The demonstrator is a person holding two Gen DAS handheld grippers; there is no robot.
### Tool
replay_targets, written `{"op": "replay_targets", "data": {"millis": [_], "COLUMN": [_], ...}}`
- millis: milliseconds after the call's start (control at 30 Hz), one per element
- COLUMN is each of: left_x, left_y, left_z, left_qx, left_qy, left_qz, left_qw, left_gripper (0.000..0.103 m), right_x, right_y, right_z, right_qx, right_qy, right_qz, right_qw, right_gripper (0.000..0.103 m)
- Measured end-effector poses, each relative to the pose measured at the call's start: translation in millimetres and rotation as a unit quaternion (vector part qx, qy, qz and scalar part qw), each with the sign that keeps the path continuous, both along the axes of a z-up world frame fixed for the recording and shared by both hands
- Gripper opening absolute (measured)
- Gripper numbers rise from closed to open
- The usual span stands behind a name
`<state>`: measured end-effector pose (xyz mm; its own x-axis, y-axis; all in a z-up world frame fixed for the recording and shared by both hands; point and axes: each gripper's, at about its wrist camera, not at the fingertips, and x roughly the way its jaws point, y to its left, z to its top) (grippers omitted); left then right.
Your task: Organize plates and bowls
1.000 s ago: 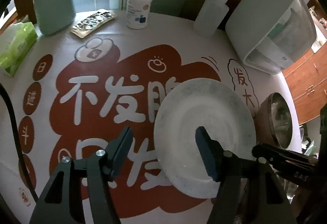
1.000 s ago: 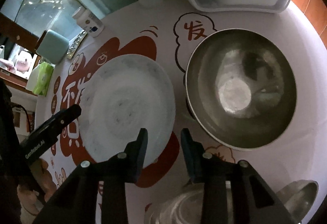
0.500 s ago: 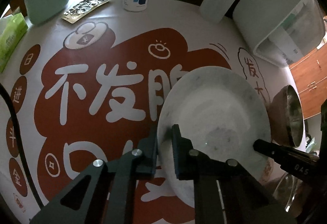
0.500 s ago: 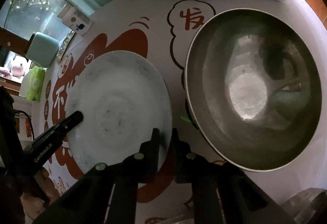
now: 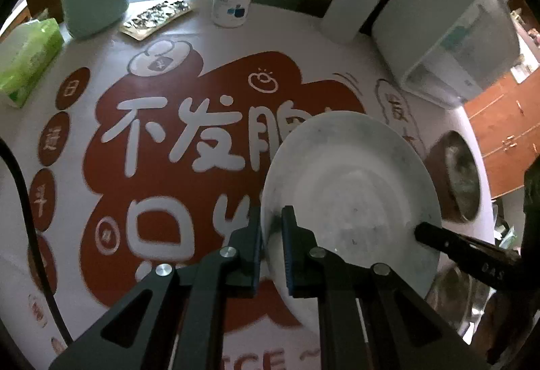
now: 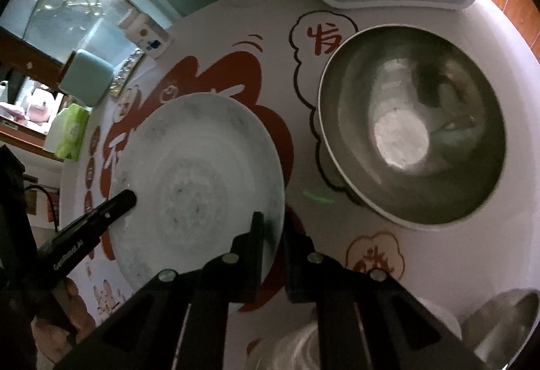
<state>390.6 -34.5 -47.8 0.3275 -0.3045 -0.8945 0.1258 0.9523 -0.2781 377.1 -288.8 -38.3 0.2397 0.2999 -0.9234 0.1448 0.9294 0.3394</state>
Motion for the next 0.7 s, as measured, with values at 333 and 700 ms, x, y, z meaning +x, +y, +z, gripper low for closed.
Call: {"op": "replay_targets", "data": {"millis": [333, 700], "left_x": [-86, -223], "left_y": [19, 64], "left_z": [70, 103], "left_qx": [0.005, 0.005], "left_qy": [-0.025, -0.045], "left_qz": [-0.013, -0.007], "left_qw": [0.9996, 0.9990], "left_gripper": [0.009, 0.009], "right_x": [-75, -194], "right_y": [17, 54], "right_z": [68, 106], "right_qx": [0.007, 0.010], "right_qy": [-0.034, -0.064], "right_qz": [0.022, 0.058], "right_qw": [0.999, 0.996], "right_gripper": [0.009, 0.009]}}
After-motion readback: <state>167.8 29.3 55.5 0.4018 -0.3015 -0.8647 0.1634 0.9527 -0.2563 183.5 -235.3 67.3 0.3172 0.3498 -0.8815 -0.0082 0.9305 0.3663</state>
